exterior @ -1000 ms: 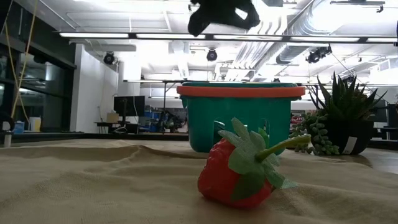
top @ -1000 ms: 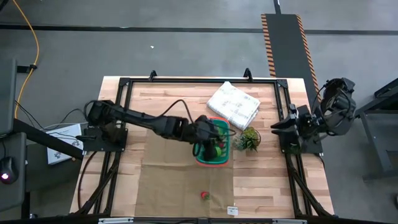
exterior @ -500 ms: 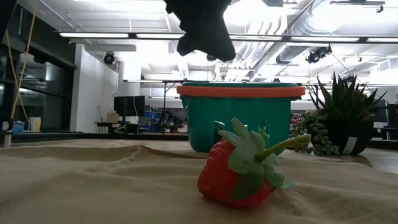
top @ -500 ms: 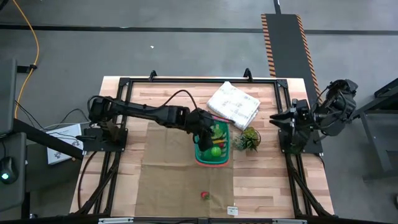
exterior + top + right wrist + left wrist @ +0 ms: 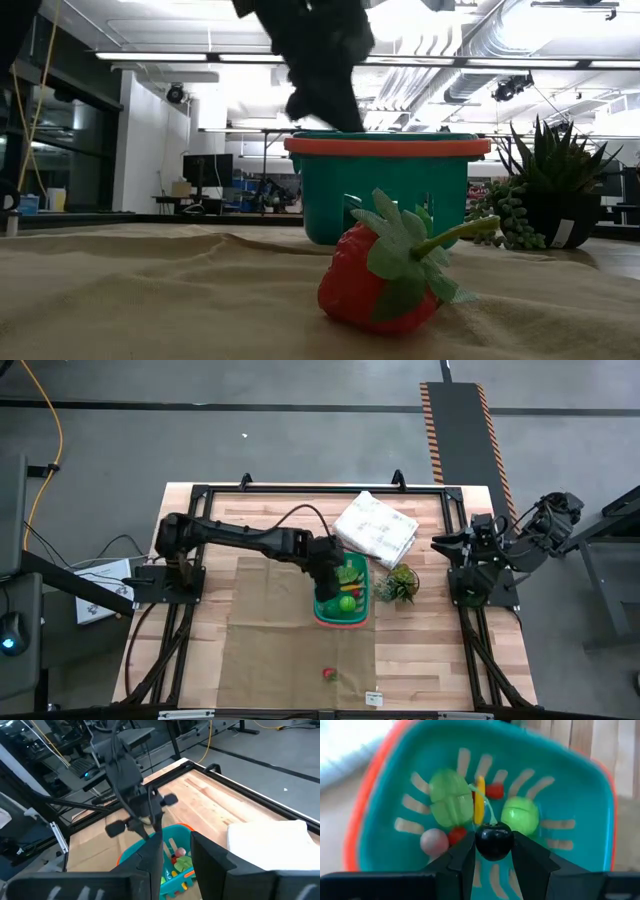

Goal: Pick and placing Produce into tupperware
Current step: Put the black cherry into the basket

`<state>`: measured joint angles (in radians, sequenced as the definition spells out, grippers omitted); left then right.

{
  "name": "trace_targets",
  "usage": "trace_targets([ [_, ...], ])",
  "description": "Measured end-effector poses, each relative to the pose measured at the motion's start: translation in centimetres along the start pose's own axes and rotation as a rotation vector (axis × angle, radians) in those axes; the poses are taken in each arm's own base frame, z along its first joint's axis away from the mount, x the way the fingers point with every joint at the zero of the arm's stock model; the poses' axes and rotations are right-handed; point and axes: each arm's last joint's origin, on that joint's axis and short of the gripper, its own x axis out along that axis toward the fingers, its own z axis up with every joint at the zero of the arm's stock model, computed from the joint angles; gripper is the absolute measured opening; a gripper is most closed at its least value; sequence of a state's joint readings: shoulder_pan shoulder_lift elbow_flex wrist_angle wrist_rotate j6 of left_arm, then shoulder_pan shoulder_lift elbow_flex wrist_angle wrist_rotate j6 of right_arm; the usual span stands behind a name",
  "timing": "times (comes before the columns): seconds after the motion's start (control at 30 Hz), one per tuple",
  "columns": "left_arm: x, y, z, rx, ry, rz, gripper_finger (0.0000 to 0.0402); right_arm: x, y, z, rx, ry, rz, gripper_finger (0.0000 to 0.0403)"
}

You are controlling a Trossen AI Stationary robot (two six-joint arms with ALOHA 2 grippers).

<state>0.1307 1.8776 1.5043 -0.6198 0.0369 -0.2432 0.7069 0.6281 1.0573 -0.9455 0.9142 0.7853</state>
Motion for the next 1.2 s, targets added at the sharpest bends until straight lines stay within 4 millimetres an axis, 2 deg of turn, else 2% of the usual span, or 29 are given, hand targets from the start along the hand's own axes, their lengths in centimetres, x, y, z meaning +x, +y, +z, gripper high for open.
trace_targets([
  [0.07,0.9,0.0,-0.1,0.001,0.009,-0.007,0.0108,0.0,0.0,0.0,0.004,0.001,-0.003,0.0089],
  [0.4,1.6,0.1,-0.2,0.051,0.020,0.000,0.0108,0.4,0.2,0.0,0.028,-0.003,-0.025,0.0089],
  [0.8,3.5,0.3,-0.7,0.113,0.070,0.004,0.0108,1.1,1.0,-0.4,0.022,0.018,-0.042,0.0089],
  [1.2,3.8,0.3,-0.8,0.139,0.080,-0.004,0.0108,1.6,1.6,-0.7,0.021,0.029,-0.054,0.0089],
])
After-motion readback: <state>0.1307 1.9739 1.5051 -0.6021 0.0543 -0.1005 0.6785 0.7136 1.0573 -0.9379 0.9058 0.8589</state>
